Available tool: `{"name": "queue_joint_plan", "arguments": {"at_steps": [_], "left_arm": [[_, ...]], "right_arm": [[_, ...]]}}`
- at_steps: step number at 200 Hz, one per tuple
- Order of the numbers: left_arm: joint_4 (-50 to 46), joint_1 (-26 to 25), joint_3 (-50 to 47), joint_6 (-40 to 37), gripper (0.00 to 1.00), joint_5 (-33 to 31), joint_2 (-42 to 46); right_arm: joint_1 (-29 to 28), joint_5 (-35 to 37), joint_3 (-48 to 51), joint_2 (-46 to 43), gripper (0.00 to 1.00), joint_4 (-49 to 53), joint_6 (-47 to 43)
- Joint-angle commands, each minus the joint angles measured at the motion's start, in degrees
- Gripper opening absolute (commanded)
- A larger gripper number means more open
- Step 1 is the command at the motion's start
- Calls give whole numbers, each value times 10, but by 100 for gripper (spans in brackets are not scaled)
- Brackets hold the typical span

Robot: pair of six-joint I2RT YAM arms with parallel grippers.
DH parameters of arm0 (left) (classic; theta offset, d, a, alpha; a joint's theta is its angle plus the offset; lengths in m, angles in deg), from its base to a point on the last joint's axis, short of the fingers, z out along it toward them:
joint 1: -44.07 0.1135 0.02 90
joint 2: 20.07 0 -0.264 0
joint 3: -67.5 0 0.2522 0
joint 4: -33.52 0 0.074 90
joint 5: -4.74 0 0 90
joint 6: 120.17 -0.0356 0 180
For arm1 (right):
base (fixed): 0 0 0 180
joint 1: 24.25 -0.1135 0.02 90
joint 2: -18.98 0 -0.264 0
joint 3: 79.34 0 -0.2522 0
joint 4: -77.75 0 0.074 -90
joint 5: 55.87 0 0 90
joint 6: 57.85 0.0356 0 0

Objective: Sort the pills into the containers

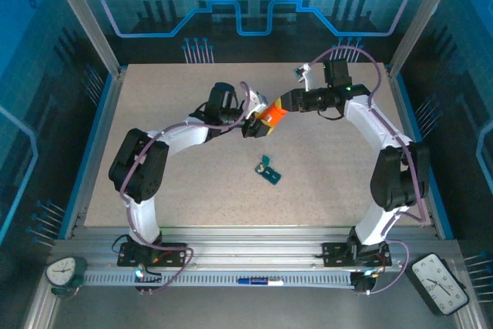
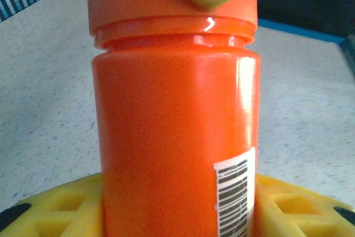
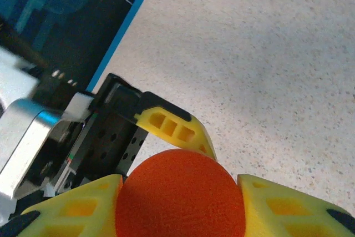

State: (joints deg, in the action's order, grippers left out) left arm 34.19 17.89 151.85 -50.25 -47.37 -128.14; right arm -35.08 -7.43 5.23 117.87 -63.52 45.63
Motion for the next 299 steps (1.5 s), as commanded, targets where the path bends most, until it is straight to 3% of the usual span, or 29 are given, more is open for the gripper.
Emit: {"name": "queue_joint_plan", "arguments": {"at_steps": [1, 48, 89, 164, 196, 234, 271, 299], "left_arm": [[176, -34, 1, -47, 0, -47, 58], [193, -39, -1, -43, 0, -65, 50], [188, -34, 3, -19, 0, -51, 41], [186, -4, 11, 36, 0, -7, 21], [172, 15, 23, 66, 0, 54, 15], [120, 27, 51, 81, 0, 137, 10], [35, 36, 96, 89, 0, 220, -2], [-17, 40, 124, 93, 0, 263, -11]], "right_arm": [[-23, 30, 48, 5, 37, -72, 104], [-38, 60, 81, 2, 37, -113, 149], [-38, 59, 49, 4, 41, -93, 149], [-3, 24, -74, -5, 78, -37, 131], [19, -12, -101, -32, 88, -15, 92], [48, -62, -103, -54, 87, 1, 5], [50, -61, -146, -52, 85, 108, -148], [48, -73, -181, -42, 88, 159, -198]]}}
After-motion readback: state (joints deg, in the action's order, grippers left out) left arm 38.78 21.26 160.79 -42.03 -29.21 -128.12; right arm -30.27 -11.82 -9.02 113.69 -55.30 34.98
